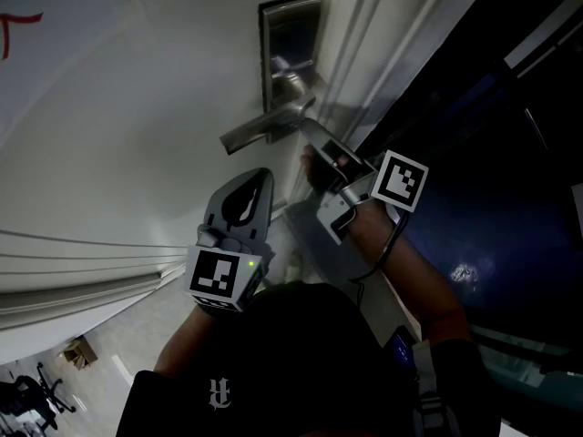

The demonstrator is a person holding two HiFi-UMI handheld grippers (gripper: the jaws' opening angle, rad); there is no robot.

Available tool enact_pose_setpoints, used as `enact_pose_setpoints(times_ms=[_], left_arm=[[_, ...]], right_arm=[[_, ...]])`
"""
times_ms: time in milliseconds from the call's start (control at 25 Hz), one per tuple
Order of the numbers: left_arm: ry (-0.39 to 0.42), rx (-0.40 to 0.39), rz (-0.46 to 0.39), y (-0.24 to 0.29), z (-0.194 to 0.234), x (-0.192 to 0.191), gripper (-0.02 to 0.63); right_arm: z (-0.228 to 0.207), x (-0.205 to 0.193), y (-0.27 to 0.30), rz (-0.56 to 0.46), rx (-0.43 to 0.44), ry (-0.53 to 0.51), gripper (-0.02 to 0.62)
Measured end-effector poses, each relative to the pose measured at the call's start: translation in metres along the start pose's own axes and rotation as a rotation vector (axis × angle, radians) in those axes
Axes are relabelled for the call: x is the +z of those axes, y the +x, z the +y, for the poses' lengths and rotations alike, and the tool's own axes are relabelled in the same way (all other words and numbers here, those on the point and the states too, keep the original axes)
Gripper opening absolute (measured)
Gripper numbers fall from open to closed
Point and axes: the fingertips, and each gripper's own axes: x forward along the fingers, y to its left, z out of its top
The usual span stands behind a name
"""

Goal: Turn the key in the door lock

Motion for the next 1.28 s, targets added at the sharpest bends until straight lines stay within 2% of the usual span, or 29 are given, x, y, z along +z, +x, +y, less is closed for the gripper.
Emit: enact_pose_setpoints(times_ms=[120,200,240,320,440,520,680,760,840,920,1280], left_arm=[[0.001,-0.005,0.001,0.0,-0.002,0.0,0.006],[0.003,-0.01,0.002,0.001,-0.004,0.0,0.006],[0.004,-0.012,0.004,0.001,-0.005,0.0,0.006],[0.001,-0.014,0.007,0.0,-0.006,-0.001,0.006],[-0.001,-0.012,0.002,0.0,-0.006,0.0,0.006],[0.01,-0.012,0.0,0.0,-0.006,0.001,0.006],[0.012,-0.006,0.002,-0.001,-0.006,0.002,0.006],[0.013,-0.001,-0.002,-0.001,-0.004,0.002,0.006],[0.01,0.007,-0.002,-0.002,-0.003,0.003,0.006],[0.009,0.01,0.003,-0.002,-0.001,0.002,0.006],[-0.005,0.015,0.02,0.0,0.002,-0.001,0.006]], right_arm=[[0.011,0.002,-0.003,0.032,0.009,-0.09,0.075],[0.017,0.0,-0.002,0.065,0.001,-0.218,0.075],[0.018,-0.002,-0.002,0.085,-0.02,-0.319,0.075],[0.02,-0.005,-0.003,0.126,-0.072,-0.621,0.075],[0.03,-0.014,-0.003,0.195,-0.141,-1.218,0.075],[0.034,-0.023,-0.001,0.233,-0.185,-1.557,0.075],[0.029,-0.032,0.004,0.228,-0.285,-2.119,0.075],[0.022,-0.036,0.006,0.234,-0.326,-2.331,0.075],[0.016,-0.037,0.008,0.241,-0.351,-2.442,0.075],[0.011,-0.037,0.01,0.244,-0.373,-2.502,0.075],[0.001,-0.032,0.027,0.191,-0.422,-2.61,0.075]])
